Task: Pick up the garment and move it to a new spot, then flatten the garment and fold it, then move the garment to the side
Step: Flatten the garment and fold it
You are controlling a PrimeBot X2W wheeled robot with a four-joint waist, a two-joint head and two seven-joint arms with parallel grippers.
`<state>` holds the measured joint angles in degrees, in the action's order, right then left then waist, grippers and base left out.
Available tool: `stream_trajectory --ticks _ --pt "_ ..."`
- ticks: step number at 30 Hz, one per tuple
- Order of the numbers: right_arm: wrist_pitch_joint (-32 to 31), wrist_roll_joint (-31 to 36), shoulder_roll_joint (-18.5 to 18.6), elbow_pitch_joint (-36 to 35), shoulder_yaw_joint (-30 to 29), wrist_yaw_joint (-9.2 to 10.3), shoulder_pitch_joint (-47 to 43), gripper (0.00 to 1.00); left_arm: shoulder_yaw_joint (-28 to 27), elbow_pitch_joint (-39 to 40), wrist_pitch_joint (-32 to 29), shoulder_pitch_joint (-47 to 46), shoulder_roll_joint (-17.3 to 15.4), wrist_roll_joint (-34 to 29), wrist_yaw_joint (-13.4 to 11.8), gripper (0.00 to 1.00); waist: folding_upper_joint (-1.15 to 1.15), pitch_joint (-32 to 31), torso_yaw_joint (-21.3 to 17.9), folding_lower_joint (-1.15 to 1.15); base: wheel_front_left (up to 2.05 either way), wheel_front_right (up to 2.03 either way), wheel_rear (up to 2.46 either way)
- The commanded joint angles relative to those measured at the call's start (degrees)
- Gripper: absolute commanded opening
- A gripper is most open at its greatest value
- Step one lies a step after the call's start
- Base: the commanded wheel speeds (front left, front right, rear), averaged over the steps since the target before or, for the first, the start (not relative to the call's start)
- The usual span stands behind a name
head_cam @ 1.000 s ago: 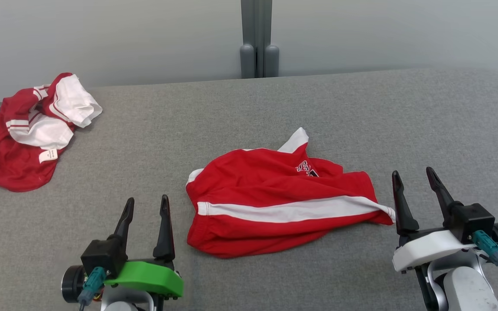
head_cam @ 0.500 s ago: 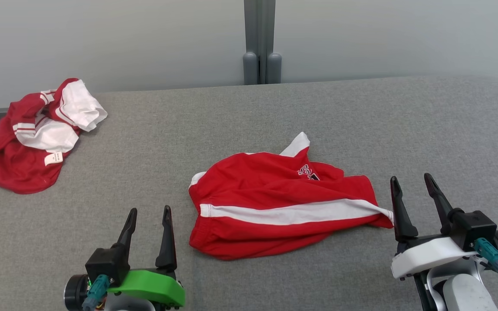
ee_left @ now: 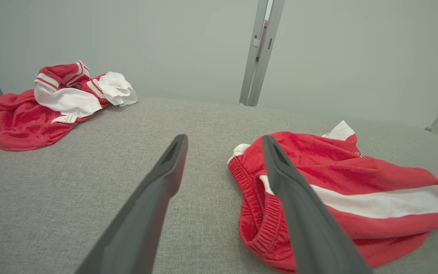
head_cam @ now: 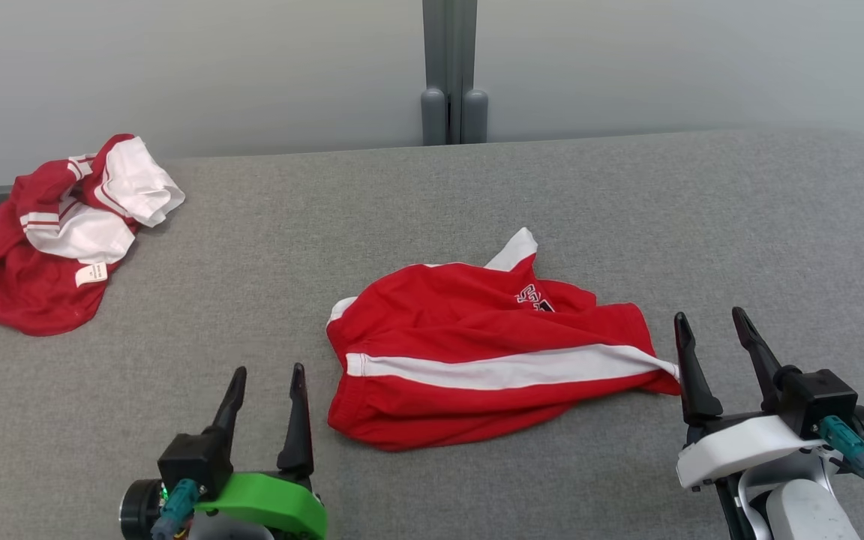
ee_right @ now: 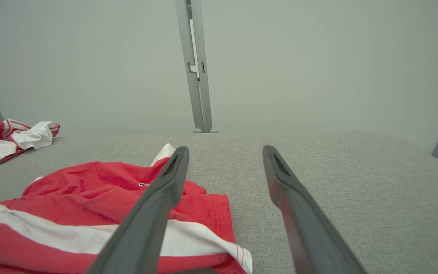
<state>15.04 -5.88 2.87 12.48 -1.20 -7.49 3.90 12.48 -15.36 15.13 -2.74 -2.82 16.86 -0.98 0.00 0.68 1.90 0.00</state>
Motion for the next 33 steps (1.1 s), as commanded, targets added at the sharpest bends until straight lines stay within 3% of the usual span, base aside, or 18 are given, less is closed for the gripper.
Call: stream_trajectory --ticks 1,6,12,16,22,29,30,31,33 --pt "0.2 -0.04 0.04 0.09 -0.04 -0.01 0.18 1.0 0.55 -0.84 0.03 -0.15 -0.13 0.12 0.52 1.0 0.0 0.2 -0.02 0.0 0.0 0.0 0.0" --pt "0.2 0.29 0.04 0.35 0.17 -0.01 0.75 1.0 3.66 -5.16 -4.37 -3.84 -0.14 0.01 2.46 1.0 0.0 0.82 -0.27 0.0 0.0 0.0 0.0" --pt "0.2 0.52 0.06 0.74 0.54 -0.01 1.27 1.0 6.26 -9.44 -15.34 -9.48 -0.15 2.15 4.13 1.0 0.0 1.82 -1.18 0.0 0.0 0.0 0.0" --pt "0.2 0.41 0.07 0.82 0.45 -0.01 1.68 1.0 6.33 -11.65 -22.16 -13.23 -0.46 2.78 3.04 1.0 0.0 2.57 -2.23 0.0 0.0 0.0 0.0" --pt "0.2 0.42 0.06 0.73 -0.35 -0.01 1.91 1.0 5.08 -12.67 -27.75 -15.47 -0.42 4.47 0.86 1.0 0.0 3.55 -3.6 0.0 0.0 0.0 0.0" --pt "0.2 0.59 0.05 0.1 -1.3 -0.01 1.9 1.0 5.21 -10.2 -31.01 -14.89 -0.34 6.17 -0.6 1.0 0.0 4.15 -4.5 0.0 0.0 0.0 0.0" --pt "0.2 0.6 0.05 0.06 -1.42 -0.01 1.88 1.0 5.28 -9.62 -31.43 -14.62 -0.33 6.48 -0.58 0.97 0.0 4.21 -4.57 0.0 0.0 0.0 0.0" --pt "0.2 0.61 0.05 0.05 -1.49 -0.01 1.87 1.0 5.39 -9.37 -31.96 -14.38 -0.32 6.62 -0.54 0.85 0.0 4.24 -4.62 0.0 0.0 0.0 0.0" --pt "0.2 0.63 0.06 0.07 -1.71 -0.01 1.88 1.0 5.6 -8.37 -32.88 -13.86 -0.37 6.69 -0.79 0.48 0.0 4.31 -4.66 0.0 0.0 0.0 0.0"
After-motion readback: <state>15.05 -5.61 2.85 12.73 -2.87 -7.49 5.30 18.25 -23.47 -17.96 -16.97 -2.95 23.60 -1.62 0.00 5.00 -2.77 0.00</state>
